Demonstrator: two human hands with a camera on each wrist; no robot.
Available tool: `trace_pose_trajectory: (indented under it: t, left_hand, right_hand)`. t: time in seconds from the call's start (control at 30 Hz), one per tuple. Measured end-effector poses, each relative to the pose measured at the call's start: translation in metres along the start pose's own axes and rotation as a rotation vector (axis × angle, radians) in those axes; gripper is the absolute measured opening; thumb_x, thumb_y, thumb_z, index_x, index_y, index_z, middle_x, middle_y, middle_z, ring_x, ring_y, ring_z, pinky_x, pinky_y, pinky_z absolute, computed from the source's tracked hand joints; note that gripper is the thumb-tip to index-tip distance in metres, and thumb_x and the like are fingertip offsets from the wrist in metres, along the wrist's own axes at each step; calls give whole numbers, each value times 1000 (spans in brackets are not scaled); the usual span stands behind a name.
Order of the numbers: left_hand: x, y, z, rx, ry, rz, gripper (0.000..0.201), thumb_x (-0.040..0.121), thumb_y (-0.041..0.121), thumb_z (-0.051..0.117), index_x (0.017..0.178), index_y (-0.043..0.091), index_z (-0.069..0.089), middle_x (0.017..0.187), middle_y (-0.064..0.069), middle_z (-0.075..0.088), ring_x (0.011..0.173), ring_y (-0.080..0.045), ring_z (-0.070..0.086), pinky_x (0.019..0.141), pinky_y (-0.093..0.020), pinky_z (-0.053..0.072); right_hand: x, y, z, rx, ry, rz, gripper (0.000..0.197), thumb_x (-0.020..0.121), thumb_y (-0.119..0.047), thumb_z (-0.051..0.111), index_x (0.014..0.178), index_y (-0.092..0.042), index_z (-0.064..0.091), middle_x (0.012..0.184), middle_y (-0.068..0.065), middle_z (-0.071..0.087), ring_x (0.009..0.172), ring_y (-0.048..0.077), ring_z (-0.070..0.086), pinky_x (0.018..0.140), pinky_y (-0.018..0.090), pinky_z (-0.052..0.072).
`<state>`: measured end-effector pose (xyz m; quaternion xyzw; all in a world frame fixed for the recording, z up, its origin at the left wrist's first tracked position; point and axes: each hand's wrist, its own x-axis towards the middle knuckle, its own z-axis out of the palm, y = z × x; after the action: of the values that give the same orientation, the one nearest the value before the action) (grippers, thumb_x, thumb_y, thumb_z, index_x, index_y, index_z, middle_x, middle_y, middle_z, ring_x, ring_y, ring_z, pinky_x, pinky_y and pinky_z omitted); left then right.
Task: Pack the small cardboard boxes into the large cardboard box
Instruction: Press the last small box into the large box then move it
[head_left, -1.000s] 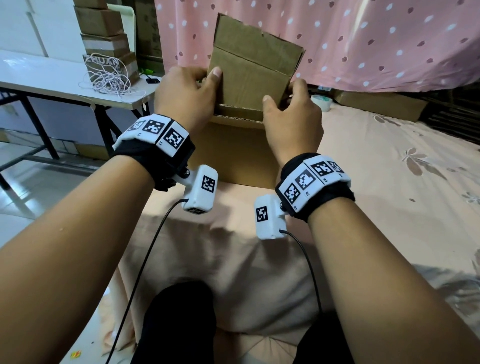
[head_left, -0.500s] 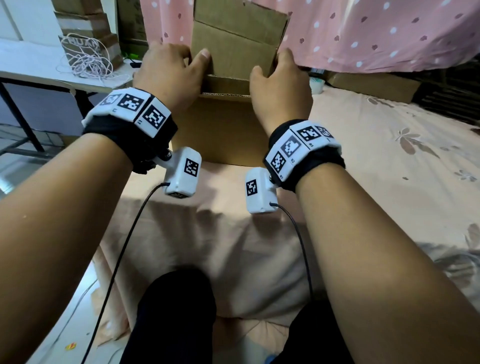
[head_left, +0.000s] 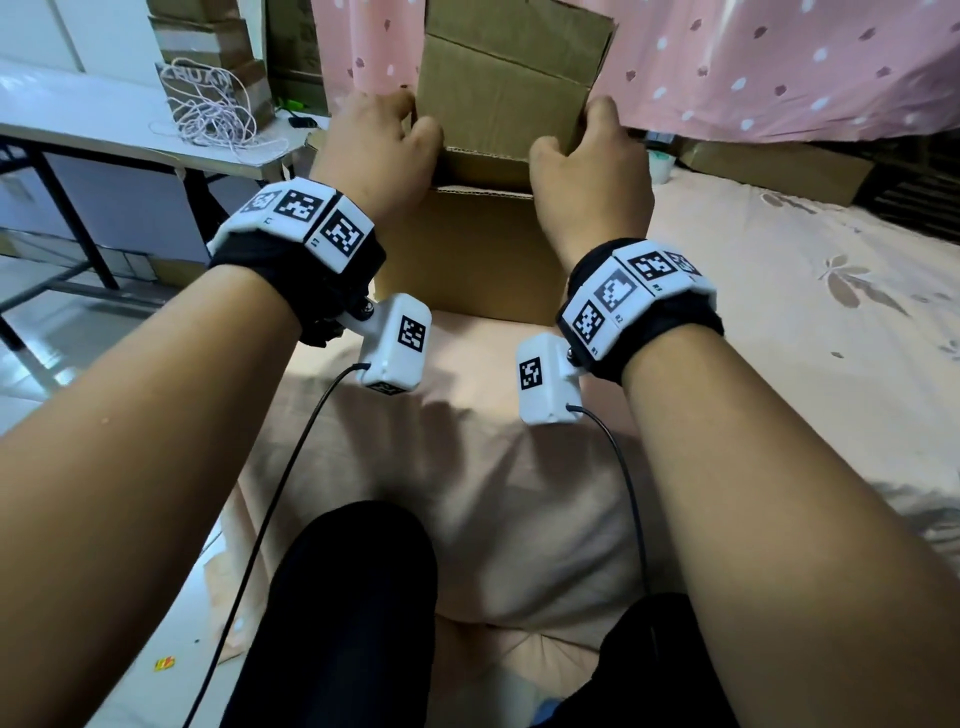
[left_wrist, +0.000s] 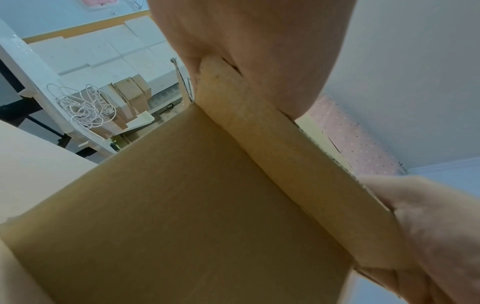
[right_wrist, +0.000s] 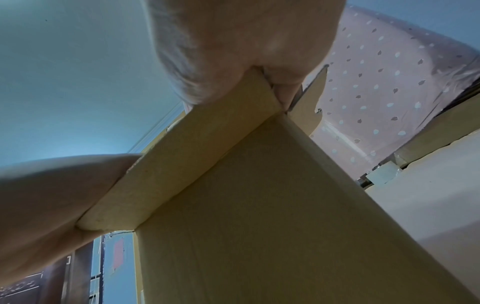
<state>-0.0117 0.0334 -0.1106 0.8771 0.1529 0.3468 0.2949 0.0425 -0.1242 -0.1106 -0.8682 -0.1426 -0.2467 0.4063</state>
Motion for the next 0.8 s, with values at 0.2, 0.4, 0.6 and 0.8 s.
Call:
trace_pose_trajectory:
  t: [0.2,0.4,0.6,0.8]
  left_hand:
    - [2,-3,3,5,-5,10,37,94,25,43,107,-2,66,107,-25,66,97,-36,61,74,-34,44]
    - [6,-3,2,51,0,-16,37,95,30,42,90,1,64,101,-14,47,91,-27,46,78,-31,39]
    - [8,-8,4,14,-19,-8,36,91,31,43,74,2,56,85,-19,50,79,-29,48,66,-30,33]
    - [7,-13,7,13,-18,21,37,92,31,43,78,-1,56,84,-19,52,76,-29,47,55,-31,28]
  right_hand:
    - [0,3,0,14,-12,4,39,87,-30,47,122,-14,54,106,9,68,105,36,60,93,45,50]
    - [0,2,0,-6,-21,-16,38,87,-30,44,122,-17,56,110,8,68,106,37,59,94,45,49]
    - [1,1,0,-24,-52,-15,39,89,-29,45,125,-19,54,111,9,69,105,35,59,93,45,49]
    - [5,4,-3,28,-106,-3,40,81,-31,48,119,-19,53,104,4,68,104,37,58,94,46,50]
